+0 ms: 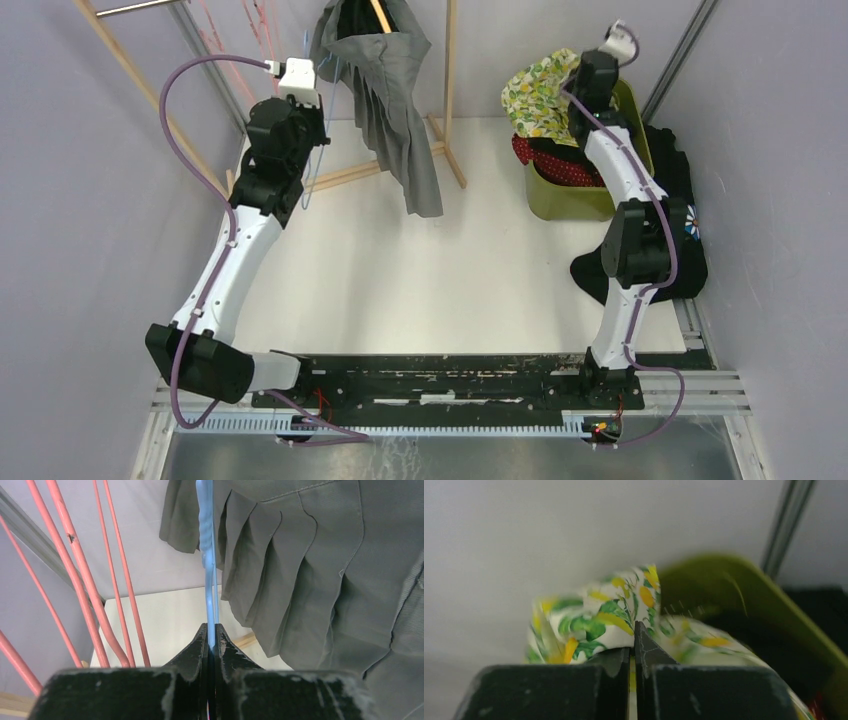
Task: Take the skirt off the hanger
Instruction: Place the skirt in the bin, then place the hanger at the clothesline.
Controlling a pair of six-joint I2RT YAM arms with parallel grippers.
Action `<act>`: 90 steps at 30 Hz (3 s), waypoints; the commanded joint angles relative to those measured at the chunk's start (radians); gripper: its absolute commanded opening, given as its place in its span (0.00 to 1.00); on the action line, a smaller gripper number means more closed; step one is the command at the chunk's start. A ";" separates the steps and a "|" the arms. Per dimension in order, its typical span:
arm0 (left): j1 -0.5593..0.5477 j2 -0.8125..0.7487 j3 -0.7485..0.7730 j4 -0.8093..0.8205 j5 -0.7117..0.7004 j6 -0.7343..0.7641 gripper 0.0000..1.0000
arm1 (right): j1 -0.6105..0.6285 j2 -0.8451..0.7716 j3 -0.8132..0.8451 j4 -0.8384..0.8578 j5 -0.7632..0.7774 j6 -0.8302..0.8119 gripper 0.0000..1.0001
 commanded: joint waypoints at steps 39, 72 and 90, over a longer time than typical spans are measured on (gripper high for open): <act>0.051 0.391 0.514 0.202 -0.241 0.182 0.03 | 0.028 0.032 -0.109 -0.226 0.094 -0.002 0.58; 0.149 0.413 0.352 0.215 -0.077 0.056 0.03 | 0.028 0.050 -0.087 -0.193 0.053 -0.029 0.56; 0.168 0.368 0.358 0.193 -0.048 0.071 0.48 | 0.028 0.042 -0.100 -0.199 0.035 -0.017 0.60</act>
